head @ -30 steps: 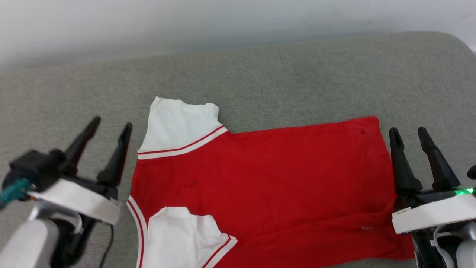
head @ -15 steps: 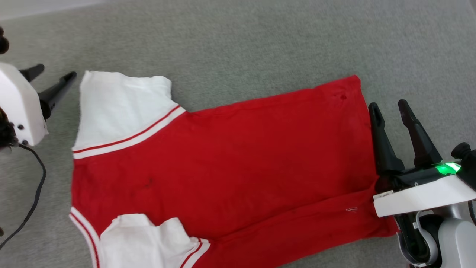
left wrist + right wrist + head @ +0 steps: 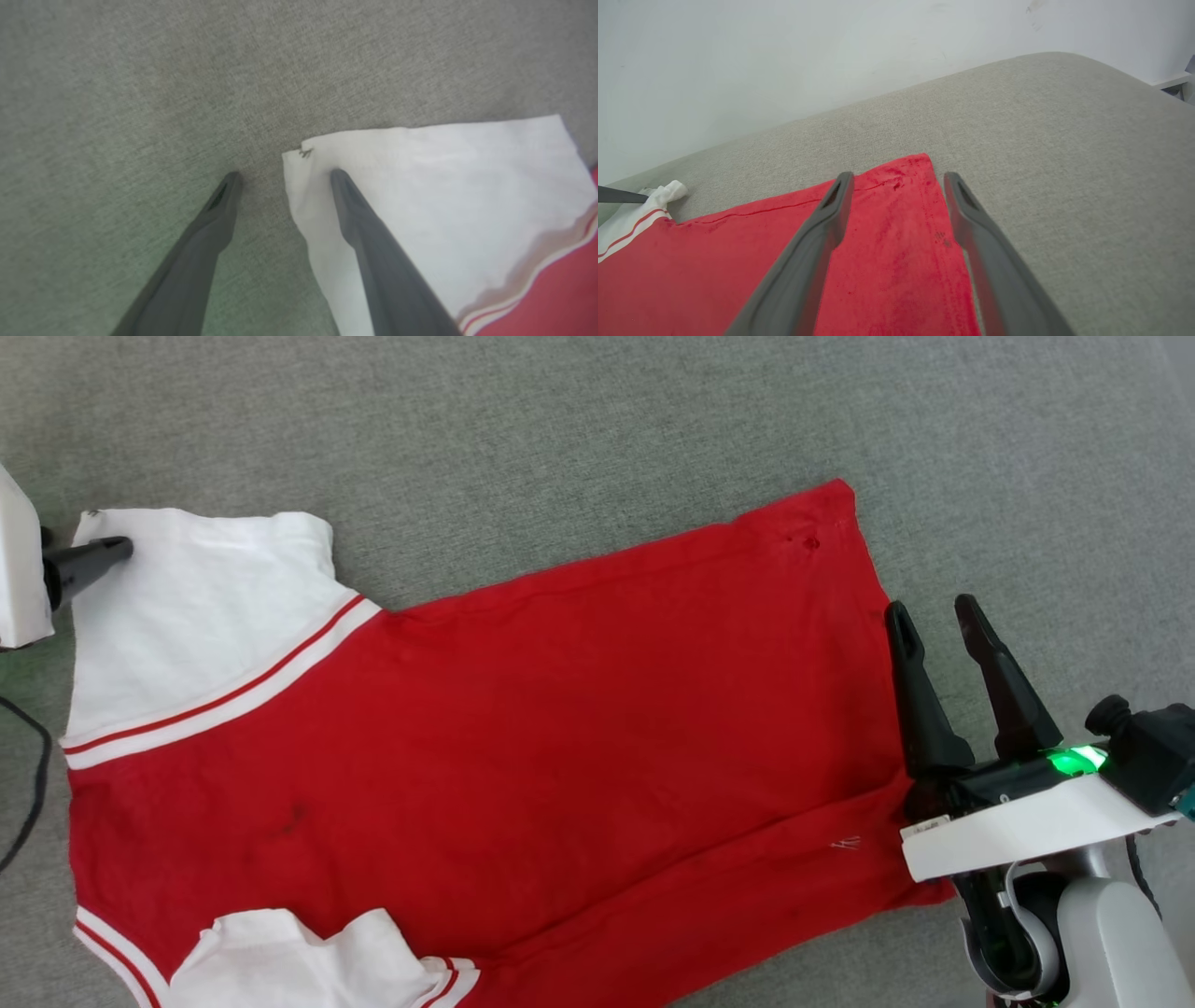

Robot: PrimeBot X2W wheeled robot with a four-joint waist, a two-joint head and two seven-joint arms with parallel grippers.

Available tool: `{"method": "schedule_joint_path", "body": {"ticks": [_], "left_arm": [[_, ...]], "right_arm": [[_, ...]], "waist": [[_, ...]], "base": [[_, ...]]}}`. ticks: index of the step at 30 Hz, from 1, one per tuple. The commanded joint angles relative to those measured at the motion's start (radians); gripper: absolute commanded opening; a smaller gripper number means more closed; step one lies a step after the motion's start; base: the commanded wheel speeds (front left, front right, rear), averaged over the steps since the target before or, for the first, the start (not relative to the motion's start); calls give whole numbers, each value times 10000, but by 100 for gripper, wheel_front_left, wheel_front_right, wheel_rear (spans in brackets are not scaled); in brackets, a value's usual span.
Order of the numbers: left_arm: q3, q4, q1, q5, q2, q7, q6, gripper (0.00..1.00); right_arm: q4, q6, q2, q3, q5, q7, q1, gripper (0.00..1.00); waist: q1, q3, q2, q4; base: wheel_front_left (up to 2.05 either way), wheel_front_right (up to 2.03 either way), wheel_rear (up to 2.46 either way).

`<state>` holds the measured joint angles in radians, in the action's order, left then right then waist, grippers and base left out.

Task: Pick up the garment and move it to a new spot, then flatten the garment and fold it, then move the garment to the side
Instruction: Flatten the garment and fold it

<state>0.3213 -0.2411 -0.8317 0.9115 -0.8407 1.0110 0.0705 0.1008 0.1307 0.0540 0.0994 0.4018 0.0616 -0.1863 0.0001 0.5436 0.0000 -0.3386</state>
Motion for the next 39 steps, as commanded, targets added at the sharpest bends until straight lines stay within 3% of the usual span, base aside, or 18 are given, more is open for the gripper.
{"method": "schedule_joint_path", "body": {"ticks": [1, 2, 4, 12, 20, 28, 35, 36, 39], "left_arm": [[185, -234, 95, -152, -31, 75, 49, 100], [244, -333, 133, -222, -73, 60, 41, 100], [298, -512, 278, -14, 13, 191, 125, 0], [303, -326, 239, -109, 271, -879, 390, 0], [711, 639, 556, 247, 649, -2172, 581, 0], [1456, 2661, 1282, 446, 473, -3268, 598, 0], [2007, 4238, 1888, 344, 524, -3655, 600, 0], [2060, 4749, 2016, 232, 548, -3828, 600, 0], [2108, 5186, 2168, 137, 540, -3948, 563, 0]], "right_arm": [[-47, -2, -56, 7, 65, 80, -134, 100], [-87, -2, -55, 22, 77, 110, -123, 100], [-159, -2, -57, 77, 121, 122, -111, 100], [-232, 0, -49, -2, -182, -191, -204, 100], [29, 0, 719, -652, -533, -1737, -45, 100], [424, -2, 2522, -593, -362, -5581, -203, 100], [752, -3, 4152, -634, 273, -8483, -869, 100], [732, -3, 4625, -714, 328, -9361, -1295, 100], [496, -2, 4726, -911, 298, -10058, -1703, 100]], "waist": [[-1, 69, 0, -70], [-1, 86, 0, -89], [-1, 84, 0, -113], [-1, -350, 0, 168], [-1, -1226, 0, 1086], [-1, -1753, 0, 2116], [-1, -1570, 0, 2887], [-1, -1428, 0, 3201], [-1, -1250, 0, 3475]], "base": [[0, 0, 0], [0, 0, 0], [0, 0, 0], [0, 0, 0], [0, 0, 0], [0, 0, 0], [0, 0, 0], [0, 0, 0], [0, 0, 0]]}}
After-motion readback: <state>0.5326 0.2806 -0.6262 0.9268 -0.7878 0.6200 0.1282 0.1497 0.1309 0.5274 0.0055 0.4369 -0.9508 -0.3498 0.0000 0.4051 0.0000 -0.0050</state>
